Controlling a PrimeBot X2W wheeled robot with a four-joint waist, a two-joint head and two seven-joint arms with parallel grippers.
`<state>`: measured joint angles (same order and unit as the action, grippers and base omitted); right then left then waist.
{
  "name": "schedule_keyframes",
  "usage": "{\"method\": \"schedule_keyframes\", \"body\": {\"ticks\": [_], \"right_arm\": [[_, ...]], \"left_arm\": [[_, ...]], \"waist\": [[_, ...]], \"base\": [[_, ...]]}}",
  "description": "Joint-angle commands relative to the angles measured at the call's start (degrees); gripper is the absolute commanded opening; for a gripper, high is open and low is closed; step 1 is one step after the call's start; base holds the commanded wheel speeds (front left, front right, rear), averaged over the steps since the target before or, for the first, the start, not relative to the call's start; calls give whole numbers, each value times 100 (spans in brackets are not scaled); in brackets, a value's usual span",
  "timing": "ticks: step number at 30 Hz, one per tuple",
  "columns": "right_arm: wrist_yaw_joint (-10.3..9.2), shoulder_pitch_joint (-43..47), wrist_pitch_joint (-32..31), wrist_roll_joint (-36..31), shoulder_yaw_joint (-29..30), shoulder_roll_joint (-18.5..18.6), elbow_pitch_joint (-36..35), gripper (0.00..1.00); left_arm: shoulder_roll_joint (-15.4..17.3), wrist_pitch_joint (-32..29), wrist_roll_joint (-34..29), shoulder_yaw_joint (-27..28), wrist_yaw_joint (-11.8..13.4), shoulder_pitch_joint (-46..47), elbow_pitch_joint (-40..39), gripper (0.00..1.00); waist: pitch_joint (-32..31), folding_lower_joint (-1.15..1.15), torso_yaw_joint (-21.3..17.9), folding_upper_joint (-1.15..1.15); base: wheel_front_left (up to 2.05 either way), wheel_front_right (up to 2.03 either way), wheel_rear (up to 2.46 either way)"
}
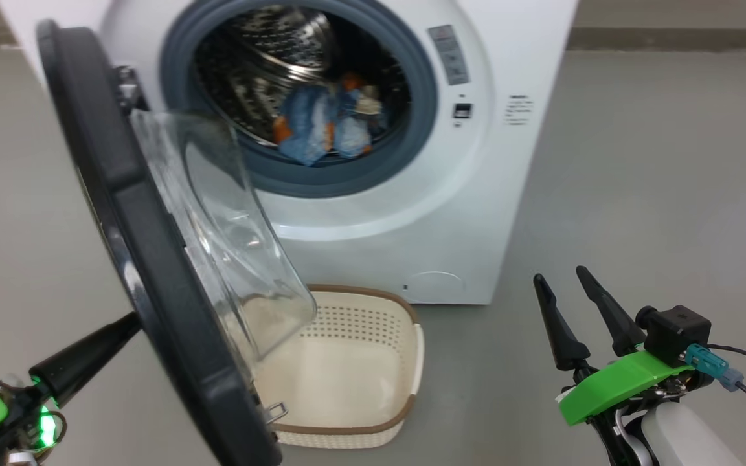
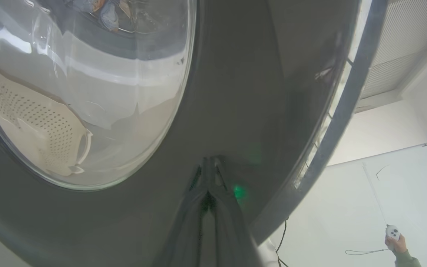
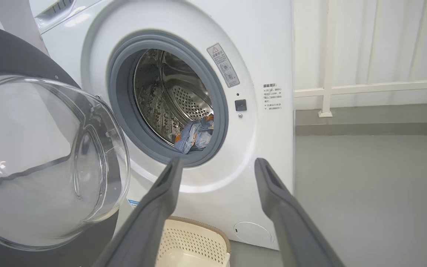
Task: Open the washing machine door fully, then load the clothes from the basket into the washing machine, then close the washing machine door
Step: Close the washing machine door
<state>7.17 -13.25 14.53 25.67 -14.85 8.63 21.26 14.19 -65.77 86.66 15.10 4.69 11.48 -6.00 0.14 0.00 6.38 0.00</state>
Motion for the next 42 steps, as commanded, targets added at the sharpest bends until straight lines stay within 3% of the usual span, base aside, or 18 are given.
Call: {"method": "schedule_keyframes", "body": {"ticks": [1, 13, 26, 27, 28, 31, 36, 38, 42], "right_arm": [[32, -35, 47, -14, -81, -18, -156, 100], [32, -118, 47, -18, -73, 5, -166, 100], [32, -72, 47, -46, 13, -6, -153, 100], [32, -69, 47, -46, 14, -8, -151, 100], [32, -63, 47, -44, 16, -7, -150, 100], [32, -48, 47, -38, 14, -6, -148, 100], [32, -33, 47, -32, -1, -5, -146, 100], [32, -38, 47, -21, -19, 9, -150, 100], [32, -32, 47, -12, -19, 38, -171, 100]], "left_arm": [[72, -1, -10, 122, 33, 149, -258, 0], [-85, 85, -33, 53, 23, 167, -423, 0], [35, 165, -205, 120, -84, 172, -371, 0], [64, 207, -263, 144, -119, 162, -378, 41], [90, 247, -309, 173, -155, 154, -379, 97], [182, 351, -447, 264, -276, 115, -365, 100], [319, 914, -1112, 381, -730, 34, -246, 100], [347, 1422, -1641, 402, -968, -14, -142, 100], [231, 2363, -2260, 341, -1168, -47, -61, 100]], "waist": [[100, 0, -397, 0], [213, 0, -842, 0], [126, 0, -656, 0], [114, 0, -632, 0], [101, 0, -610, 0], [65, 0, -558, 0], [18, 0, -520, 0], [-1, 0, -533, 0], [-15, 0, -570, 0]], "base": [[0, 0, 0], [0, 0, 0], [0, 0, 0], [0, 0, 0], [0, 0, 0], [0, 0, 0], [0, 0, 0], [0, 0, 0], [0, 0, 0]]}}
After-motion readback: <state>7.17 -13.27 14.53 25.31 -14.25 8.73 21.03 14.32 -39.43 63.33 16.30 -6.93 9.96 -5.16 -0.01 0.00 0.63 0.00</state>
